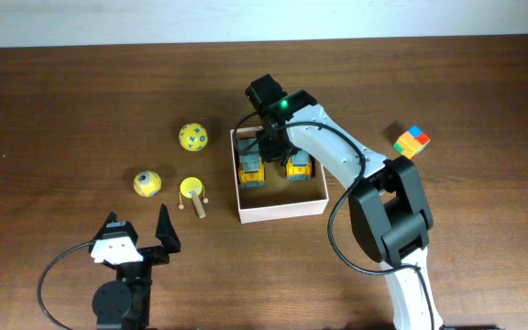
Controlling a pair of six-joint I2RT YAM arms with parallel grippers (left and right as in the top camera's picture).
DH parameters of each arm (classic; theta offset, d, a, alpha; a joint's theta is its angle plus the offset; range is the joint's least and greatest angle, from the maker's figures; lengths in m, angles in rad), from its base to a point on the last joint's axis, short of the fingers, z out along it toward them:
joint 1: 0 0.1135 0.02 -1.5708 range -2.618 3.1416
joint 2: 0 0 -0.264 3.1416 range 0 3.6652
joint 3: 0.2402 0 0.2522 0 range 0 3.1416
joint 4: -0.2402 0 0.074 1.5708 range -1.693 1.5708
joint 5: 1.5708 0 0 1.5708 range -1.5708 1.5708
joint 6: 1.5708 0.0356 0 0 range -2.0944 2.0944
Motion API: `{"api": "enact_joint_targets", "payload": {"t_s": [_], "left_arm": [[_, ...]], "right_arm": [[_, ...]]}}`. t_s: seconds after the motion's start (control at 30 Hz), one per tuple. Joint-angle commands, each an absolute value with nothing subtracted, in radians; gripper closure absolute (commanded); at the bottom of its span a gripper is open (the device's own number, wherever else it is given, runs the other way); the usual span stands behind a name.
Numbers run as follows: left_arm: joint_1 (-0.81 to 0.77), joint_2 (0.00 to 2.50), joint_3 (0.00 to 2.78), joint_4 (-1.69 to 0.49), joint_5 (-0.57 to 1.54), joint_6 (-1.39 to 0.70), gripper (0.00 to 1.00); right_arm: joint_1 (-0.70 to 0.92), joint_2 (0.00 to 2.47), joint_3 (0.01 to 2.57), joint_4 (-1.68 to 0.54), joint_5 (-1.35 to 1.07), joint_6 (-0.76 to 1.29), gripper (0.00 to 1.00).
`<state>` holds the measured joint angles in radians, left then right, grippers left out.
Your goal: Pack container
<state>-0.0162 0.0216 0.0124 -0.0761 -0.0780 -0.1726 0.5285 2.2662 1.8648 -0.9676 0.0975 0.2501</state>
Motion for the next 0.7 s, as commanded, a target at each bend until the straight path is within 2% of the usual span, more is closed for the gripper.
{"api": "enact_joint_targets", "payload": {"t_s": [0.0, 0.67], "left_arm": [[-0.01, 0.017, 0.009, -0.08, -0.067, -0.156, 0.01], [-0.01, 0.017, 0.009, -0.08, -0.067, -0.156, 0.01]], "right_arm": [[0.522, 2.285, 1.857, -0.97, 0.109, 0.239, 0.94], [0.55, 2.285, 1.857, -0.998, 0.058, 0.213, 0.94]]}}
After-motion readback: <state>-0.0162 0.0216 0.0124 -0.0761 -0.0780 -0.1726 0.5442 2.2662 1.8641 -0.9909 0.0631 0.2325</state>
